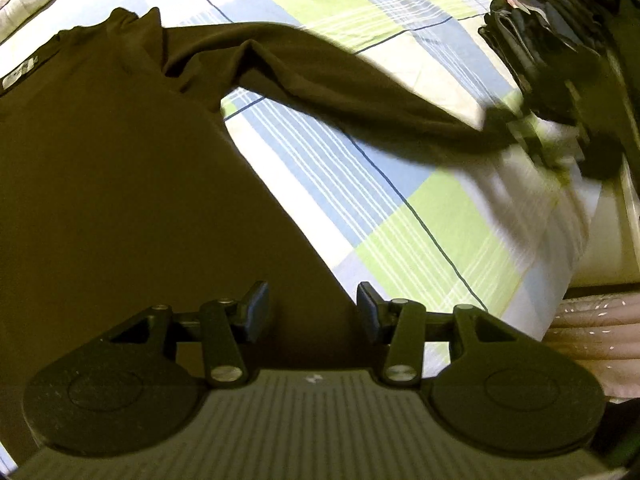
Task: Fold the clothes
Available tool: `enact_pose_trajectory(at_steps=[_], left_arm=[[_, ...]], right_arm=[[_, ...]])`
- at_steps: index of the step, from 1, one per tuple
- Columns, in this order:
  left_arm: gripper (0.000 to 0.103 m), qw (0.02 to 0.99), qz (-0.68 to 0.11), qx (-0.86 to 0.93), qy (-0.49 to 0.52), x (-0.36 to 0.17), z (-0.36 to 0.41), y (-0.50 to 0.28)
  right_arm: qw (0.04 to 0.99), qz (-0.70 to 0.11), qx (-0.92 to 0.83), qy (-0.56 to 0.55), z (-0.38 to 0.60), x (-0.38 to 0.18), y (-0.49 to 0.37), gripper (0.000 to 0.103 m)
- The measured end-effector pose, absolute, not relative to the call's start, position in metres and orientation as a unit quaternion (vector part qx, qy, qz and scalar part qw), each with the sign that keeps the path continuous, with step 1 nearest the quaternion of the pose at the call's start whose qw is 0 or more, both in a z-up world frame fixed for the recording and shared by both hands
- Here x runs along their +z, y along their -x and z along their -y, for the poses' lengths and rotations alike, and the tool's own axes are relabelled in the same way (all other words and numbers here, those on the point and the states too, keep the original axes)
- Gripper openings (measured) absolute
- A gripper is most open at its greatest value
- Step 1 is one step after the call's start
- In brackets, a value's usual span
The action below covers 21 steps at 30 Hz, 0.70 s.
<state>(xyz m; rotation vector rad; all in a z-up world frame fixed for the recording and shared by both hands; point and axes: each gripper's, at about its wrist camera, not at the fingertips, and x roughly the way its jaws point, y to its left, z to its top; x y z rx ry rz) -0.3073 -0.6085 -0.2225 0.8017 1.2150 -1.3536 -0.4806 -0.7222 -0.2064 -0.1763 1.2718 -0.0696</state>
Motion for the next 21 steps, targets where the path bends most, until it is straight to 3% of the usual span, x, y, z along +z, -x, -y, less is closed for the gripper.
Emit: enact_pose_trajectory(at_steps=[4, 7, 8, 9, 11, 15, 18, 19, 20, 21], left_arm=[[0.043, 0.543, -0.498, -0.583, -0.341, -0.221, 0.623, 0.305], [0.043, 0.542, -0.490, -0.591, -0.342, -0.217, 0.629, 0.304], [0.043, 0.541, -0.489, -0.592, -0.345, -0.217, 0.630, 0.305], [0.043, 0.540, -0.489, -0.591, -0.347, -0.218, 0.630, 0.305], [0.043, 0.538, -0.490, -0.589, -0.351, -0.220, 0.629, 0.305], [0.043, 0.534, -0.492, -0.589, -0.355, -0.222, 0.628, 0.310], [0.043, 0.532, -0.493, -0.587, -0.360, -0.224, 0.627, 0.313], [0.043, 0.532, -0.493, -0.587, -0.361, -0.224, 0.627, 0.314], [0.043, 0.532, -0.492, -0.586, -0.362, -0.224, 0.627, 0.315], [0.043, 0.533, -0.491, -0.586, -0.362, -0.224, 0.627, 0.315]], right_arm=[[0.780, -0.620, -0.031, 0.079, 0.660, -0.235, 0.507, 0.007], [0.785, -0.615, -0.079, -0.018, 0.661, -0.240, 0.519, 0.007], [0.789, -0.601, -0.110, -0.066, 0.670, -0.237, 0.523, 0.013], [0.790, -0.586, -0.143, -0.110, 0.679, -0.233, 0.528, 0.043], [0.791, -0.528, -0.225, -0.210, 0.707, -0.225, 0.544, 0.076], [0.781, -0.455, -0.319, -0.286, 0.755, -0.226, 0.557, 0.075], [0.775, -0.464, -0.323, -0.283, 0.786, -0.247, 0.544, 0.071], [0.767, -0.487, -0.309, -0.282, 0.791, -0.256, 0.542, 0.054], [0.763, -0.504, -0.293, -0.278, 0.793, -0.261, 0.540, 0.026], [0.765, -0.516, -0.278, -0.267, 0.793, -0.261, 0.536, 0.014]])
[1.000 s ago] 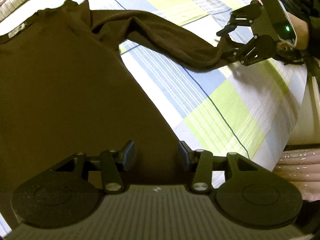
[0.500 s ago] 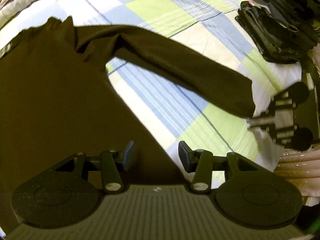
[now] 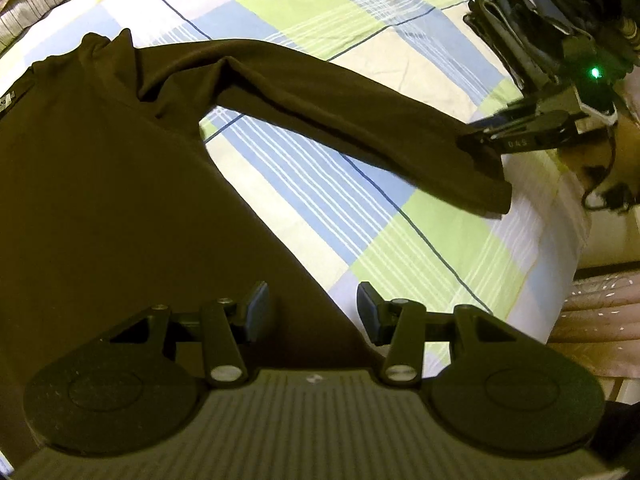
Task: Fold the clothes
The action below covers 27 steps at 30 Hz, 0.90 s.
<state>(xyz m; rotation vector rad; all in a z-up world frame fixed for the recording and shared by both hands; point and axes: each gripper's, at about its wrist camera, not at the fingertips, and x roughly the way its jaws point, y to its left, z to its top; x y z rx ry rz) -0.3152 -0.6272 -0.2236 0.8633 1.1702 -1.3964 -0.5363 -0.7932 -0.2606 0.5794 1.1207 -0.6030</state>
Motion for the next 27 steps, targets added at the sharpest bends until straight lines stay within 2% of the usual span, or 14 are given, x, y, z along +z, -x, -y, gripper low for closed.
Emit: enact_pose_trajectory(at_steps=[1, 4, 8, 12, 13, 15, 16, 22, 27], left_arm=[[0.043, 0.535, -0.491, -0.586, -0.359, -0.223, 0.627, 0.315], [0.043, 0.538, -0.491, -0.588, -0.352, -0.221, 0.631, 0.314], [0.043, 0.543, -0.486, -0.594, -0.342, -0.216, 0.640, 0.314], [0.043, 0.546, -0.483, -0.598, -0.334, -0.212, 0.644, 0.313], [0.043, 0.546, -0.484, -0.597, -0.334, -0.212, 0.643, 0.312], [0.043, 0.547, -0.488, -0.592, -0.335, -0.214, 0.639, 0.309], [0.043, 0.548, -0.490, -0.588, -0.336, -0.216, 0.636, 0.308], [0.043, 0.573, -0.501, -0.554, -0.338, -0.215, 0.612, 0.293], [0.044, 0.614, -0.504, -0.511, -0.329, -0.203, 0.578, 0.264]], right_arm=[[0.769, -0.527, -0.261, -0.252, 0.794, -0.256, 0.532, 0.000], [0.778, -0.546, -0.257, -0.174, 0.804, -0.222, 0.523, 0.000], [0.767, -0.541, -0.344, -0.031, 0.844, -0.168, 0.519, 0.000], [0.714, -0.542, -0.438, 0.066, 0.890, -0.154, 0.518, 0.001], [0.706, -0.547, -0.445, 0.072, 0.897, -0.157, 0.516, 0.006], [0.706, -0.543, -0.450, 0.067, 0.904, -0.162, 0.509, 0.067], [0.711, -0.538, -0.449, 0.063, 0.903, -0.164, 0.506, 0.072], [0.761, -0.520, -0.379, -0.082, 0.857, -0.189, 0.476, 0.072], [0.735, -0.554, -0.315, -0.234, 0.803, -0.238, 0.468, 0.072]])
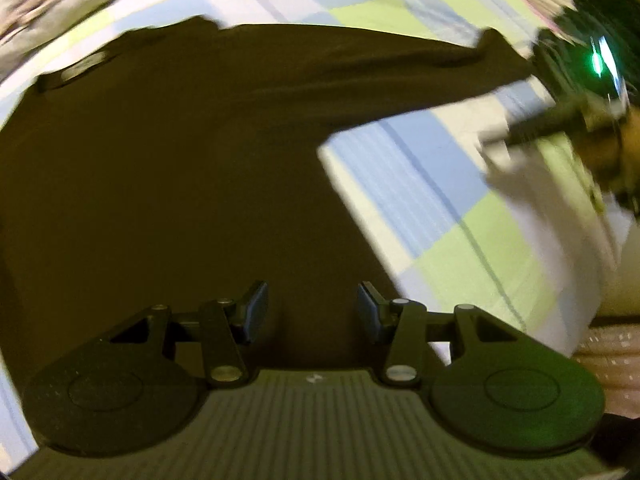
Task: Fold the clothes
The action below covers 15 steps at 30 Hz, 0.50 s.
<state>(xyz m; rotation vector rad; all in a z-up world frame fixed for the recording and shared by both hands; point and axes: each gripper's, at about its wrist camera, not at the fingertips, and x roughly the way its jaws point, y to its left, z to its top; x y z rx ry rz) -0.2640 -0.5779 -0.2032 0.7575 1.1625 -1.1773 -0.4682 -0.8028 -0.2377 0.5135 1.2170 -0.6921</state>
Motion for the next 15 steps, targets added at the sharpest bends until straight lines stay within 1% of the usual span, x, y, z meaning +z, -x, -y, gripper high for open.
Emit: enact_pose_trajectory(at_steps=[2, 5, 8, 11, 15], left_arm=[[0.044, 0.628, -0.504, -0.497, -0.324, -0.198, 0.560, 0.251], [0.046, 0.644, -0.504, -0.479, -0.318, -0.192, 0.532, 0.234], [0.046, 0.660, -0.503, -0.458, -0.318, -0.188, 0.501, 0.220], [0.046, 0.686, -0.495, -0.424, -0.324, -0.178, 0.470, 0.202], [0.046, 0.730, -0.462, -0.376, -0.335, -0.161, 0.421, 0.163]], right_arm=[[0.715, -0.566, -0.309, -0.271, 0.784, -0.250, 0.468, 0.072], [0.736, -0.554, -0.299, -0.249, 0.755, -0.240, 0.464, 0.072], [0.744, -0.543, -0.303, -0.245, 0.756, -0.229, 0.456, 0.072], [0.759, -0.525, -0.305, -0.237, 0.771, -0.216, 0.430, 0.072], [0.792, -0.506, -0.272, -0.206, 0.768, -0.192, 0.376, 0.072]])
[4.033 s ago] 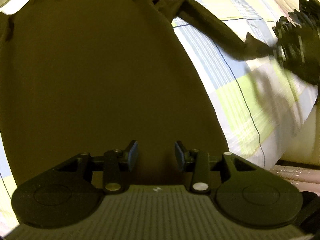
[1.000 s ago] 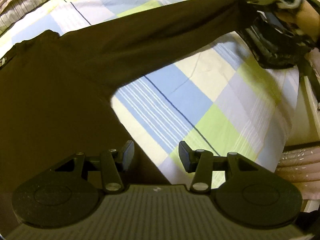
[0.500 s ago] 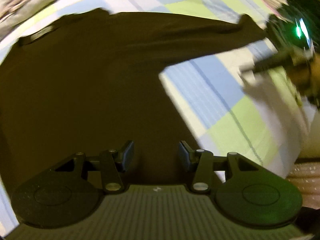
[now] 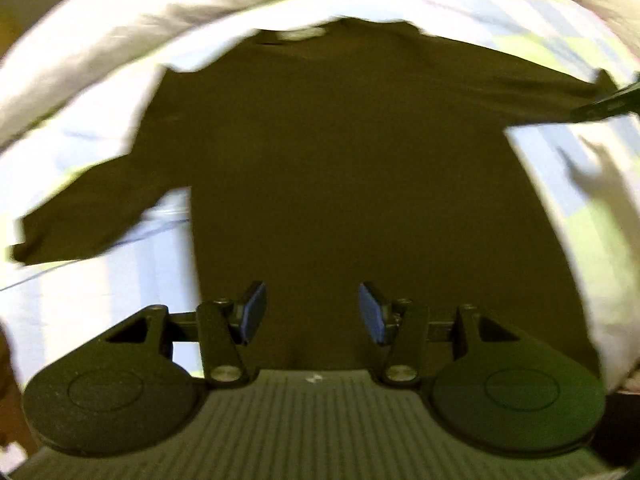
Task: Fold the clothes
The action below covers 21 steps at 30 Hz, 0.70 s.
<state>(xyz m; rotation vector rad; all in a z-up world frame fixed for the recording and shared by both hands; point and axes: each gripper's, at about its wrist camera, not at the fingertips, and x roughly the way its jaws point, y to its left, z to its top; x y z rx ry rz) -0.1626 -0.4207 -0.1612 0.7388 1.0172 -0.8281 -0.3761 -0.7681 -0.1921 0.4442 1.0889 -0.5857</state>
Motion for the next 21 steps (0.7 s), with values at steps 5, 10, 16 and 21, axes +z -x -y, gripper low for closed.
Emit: enact_pose_trajectory(at_steps=[5, 10, 16, 21], left_arm=[[0.046, 0.755, -0.416, -0.329, -0.386, -0.158, 0.352, 0.083], [0.046, 0.758, -0.384, -0.321, -0.418, -0.186, 0.283, -0.028], [0.046, 0.750, -0.382, -0.341, -0.418, -0.211, 0.231, -0.164], [0.052, 0.774, -0.452, -0.320, -0.307, -0.229, 0.216, -0.250]], right_arm=[[0.828, -0.491, -0.215, -0.163, 0.708, -0.158, 0.294, 0.072], [0.848, -0.482, -0.177, -0.134, 0.611, -0.149, 0.216, 0.072], [0.817, -0.510, -0.193, -0.191, 0.505, -0.176, 0.141, 0.072], [0.825, -0.525, -0.142, -0.157, 0.444, -0.181, 0.080, 0.072]])
